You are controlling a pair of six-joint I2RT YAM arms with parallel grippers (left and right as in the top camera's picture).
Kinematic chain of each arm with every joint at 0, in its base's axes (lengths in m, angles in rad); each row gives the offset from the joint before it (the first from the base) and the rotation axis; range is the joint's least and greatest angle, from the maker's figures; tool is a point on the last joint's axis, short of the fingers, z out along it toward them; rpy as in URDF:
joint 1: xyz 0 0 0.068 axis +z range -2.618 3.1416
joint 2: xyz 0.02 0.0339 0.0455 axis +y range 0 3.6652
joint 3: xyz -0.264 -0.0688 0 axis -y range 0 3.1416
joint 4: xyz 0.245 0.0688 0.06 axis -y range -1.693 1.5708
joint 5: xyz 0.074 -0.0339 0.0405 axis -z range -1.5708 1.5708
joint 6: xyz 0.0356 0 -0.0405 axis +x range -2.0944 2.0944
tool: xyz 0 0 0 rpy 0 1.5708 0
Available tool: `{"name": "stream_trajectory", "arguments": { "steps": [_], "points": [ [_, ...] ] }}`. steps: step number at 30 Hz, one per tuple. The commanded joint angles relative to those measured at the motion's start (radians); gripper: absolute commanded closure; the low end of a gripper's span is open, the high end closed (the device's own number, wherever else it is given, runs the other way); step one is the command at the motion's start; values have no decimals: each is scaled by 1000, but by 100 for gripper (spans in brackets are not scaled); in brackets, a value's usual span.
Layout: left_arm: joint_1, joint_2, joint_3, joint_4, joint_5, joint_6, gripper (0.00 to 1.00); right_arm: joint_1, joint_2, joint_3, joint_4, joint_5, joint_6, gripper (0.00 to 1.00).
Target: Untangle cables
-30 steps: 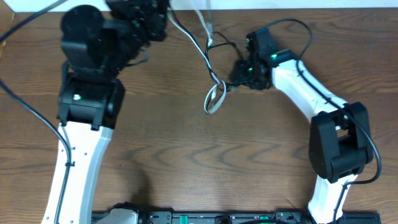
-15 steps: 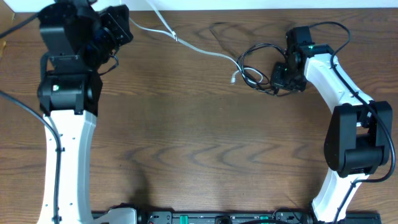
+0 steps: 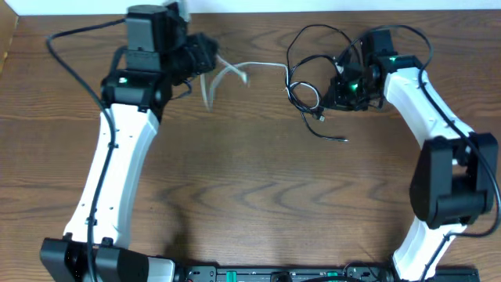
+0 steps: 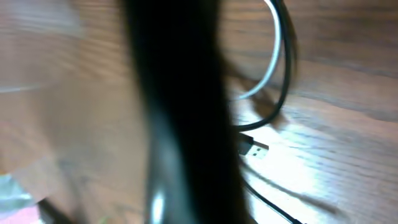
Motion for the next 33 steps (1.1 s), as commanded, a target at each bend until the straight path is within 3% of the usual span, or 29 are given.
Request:
{"name": "stream_trajectory", "arguments": {
  "steps": [1,6,13,21,33],
  "points": [
    [-35,22,9,-2,11,53,29,-3,-116,32,-2,-104,-38,99],
    [-37,47,9,-2,26,53,23,-3,-178,32,-9,-177,-55,99],
    [-97,126,9,27,122,52,22,-2,-203,32,-27,-287,-91,99],
    [-208,261,9,104,117,25,31,26,-203,32,-68,-291,-123,99],
    [-294,426,9,142,-62,23,36,14,-258,32,-30,-358,-134,99]
  ]
}}
